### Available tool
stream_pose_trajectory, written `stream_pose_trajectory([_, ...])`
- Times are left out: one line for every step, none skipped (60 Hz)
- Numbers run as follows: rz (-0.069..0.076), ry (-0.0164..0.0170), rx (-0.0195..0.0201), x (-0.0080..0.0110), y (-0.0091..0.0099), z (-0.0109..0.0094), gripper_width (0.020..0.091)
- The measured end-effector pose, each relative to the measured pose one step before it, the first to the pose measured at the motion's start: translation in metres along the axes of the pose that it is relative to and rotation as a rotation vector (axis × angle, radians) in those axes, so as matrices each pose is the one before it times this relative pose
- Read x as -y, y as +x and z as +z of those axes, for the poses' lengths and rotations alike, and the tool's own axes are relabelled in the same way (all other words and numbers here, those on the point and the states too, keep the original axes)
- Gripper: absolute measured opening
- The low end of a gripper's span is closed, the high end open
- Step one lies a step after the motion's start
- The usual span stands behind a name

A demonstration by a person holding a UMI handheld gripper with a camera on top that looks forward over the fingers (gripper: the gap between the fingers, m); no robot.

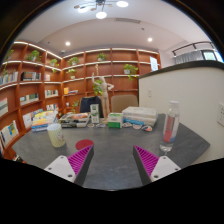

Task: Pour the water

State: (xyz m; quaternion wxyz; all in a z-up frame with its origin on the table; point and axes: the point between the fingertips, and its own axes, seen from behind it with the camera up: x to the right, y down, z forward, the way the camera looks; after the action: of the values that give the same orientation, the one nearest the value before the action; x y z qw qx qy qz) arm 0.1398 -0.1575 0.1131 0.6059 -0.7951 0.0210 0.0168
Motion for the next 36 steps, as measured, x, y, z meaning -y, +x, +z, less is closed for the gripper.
stream_pose_trajectory([0.0036,-0.00160,-0.00909,-0.00266,0.00470,-0.00065,0.0836])
stream_pose_trajectory([0.0022,-0.00056,-0.00958,-0.00221,0.00524,-0.00044,0.0837])
stream_pose_trajectory([0.0029,0.00071,-0.01005,-0.00185,0.00648,-0.00127,0.0836])
stream_pose_trajectory([0.0017,0.00224,-0.01043,-0.00129,0.00597,-0.00001,0.0837])
stream_pose_trajectory([0.0011,0.00286,-0.01078,-0.00114,0.00590,0.00029,0.0840])
stream_pose_trajectory([-0.0003,0.00385,-0.01176,-0.00111,0.00693,0.00014,0.0839])
stream_pose_trajectory([-0.0021,0.00276,-0.01056,0.01855,-0.01021,0.01235,0.0844])
stream_pose_trajectory([0.0031,0.00238,-0.01891,-0.01136,0.01035,-0.00919,0.0845])
stream_pose_trajectory([-0.0024,0.00460,-0.01590,-0.00364,0.00940,-0.00228,0.0847])
stream_pose_trajectory([-0.0026,0.00470,-0.01543,-0.00141,0.00679,0.00063,0.0848])
stream_pose_trajectory([-0.0025,0.00409,-0.01457,-0.00045,0.00570,0.00101,0.0848])
stream_pose_trajectory([-0.0019,0.00270,-0.01507,-0.00422,0.00477,-0.00166,0.0849])
stream_pose_trajectory([-0.0012,0.00128,-0.01354,-0.00126,0.00464,0.00089,0.0850])
stream_pose_trajectory([-0.0019,-0.00013,-0.01248,-0.00028,0.00448,0.00137,0.0851])
stream_pose_trajectory([-0.0014,-0.00057,-0.01198,-0.00048,0.00373,0.00132,0.0851])
stream_pose_trajectory([-0.0002,0.00048,-0.01086,0.00043,0.00365,0.00140,0.0850])
stream_pose_trajectory([0.0007,0.00282,-0.00966,0.00120,0.00344,0.00118,0.0852])
stream_pose_trajectory([0.0008,0.00473,-0.00813,0.00205,0.00397,0.00144,0.0851])
stream_pose_trajectory([0.0004,0.00551,-0.00767,0.00179,0.00252,0.00150,0.0851])
stream_pose_trajectory([-0.0002,0.00562,-0.00625,0.00216,0.00228,0.00170,0.0851])
stream_pose_trajectory([-0.0004,0.00483,-0.00608,0.00252,0.00218,0.00261,0.0850])
stream_pose_trajectory([-0.0010,0.00395,-0.00673,0.00193,0.00256,0.00300,0.0851])
stream_pose_trajectory([-0.0015,0.00298,-0.00887,0.00180,0.00330,0.00309,0.0851])
stream_pose_trajectory([-0.0024,0.00061,-0.00894,0.00082,0.00298,0.00254,0.0849])
stream_pose_trajectory([-0.0040,0.00008,-0.00670,0.00054,0.00193,0.00236,0.0851])
stream_pose_trajectory([-0.0051,0.00135,-0.00422,0.00025,0.00218,0.00334,0.0852])
stream_pose_trajectory([-0.0058,0.00256,-0.00208,0.00129,0.00146,0.00330,0.0851])
stream_pose_trajectory([-0.0058,0.00393,-0.00202,0.00132,0.00203,0.00214,0.0851])
stream_pose_trajectory([-0.0041,0.00503,-0.00290,0.00141,0.00116,0.00240,0.0851])
stream_pose_trajectory([-0.0032,0.00565,-0.00283,0.00191,0.00075,0.00196,0.0851])
stream_pose_trajectory([-0.0030,0.00576,-0.00201,0.00198,0.00043,0.00235,0.0851])
stream_pose_trajectory([-0.0031,0.00621,-0.00056,0.00244,0.00028,0.00331,0.0853])
stream_pose_trajectory([-0.0027,0.00612,0.00086,0.00152,0.00013,0.00208,0.0853])
stream_pose_trajectory([-0.0033,0.00610,0.00246,0.00209,0.00030,0.00215,0.0850])
stream_pose_trajectory([-0.0029,0.00683,0.00283,0.00192,0.00017,0.00232,0.0847])
stream_pose_trajectory([-0.0027,0.00761,0.00248,0.00206,0.00033,0.00160,0.0845])
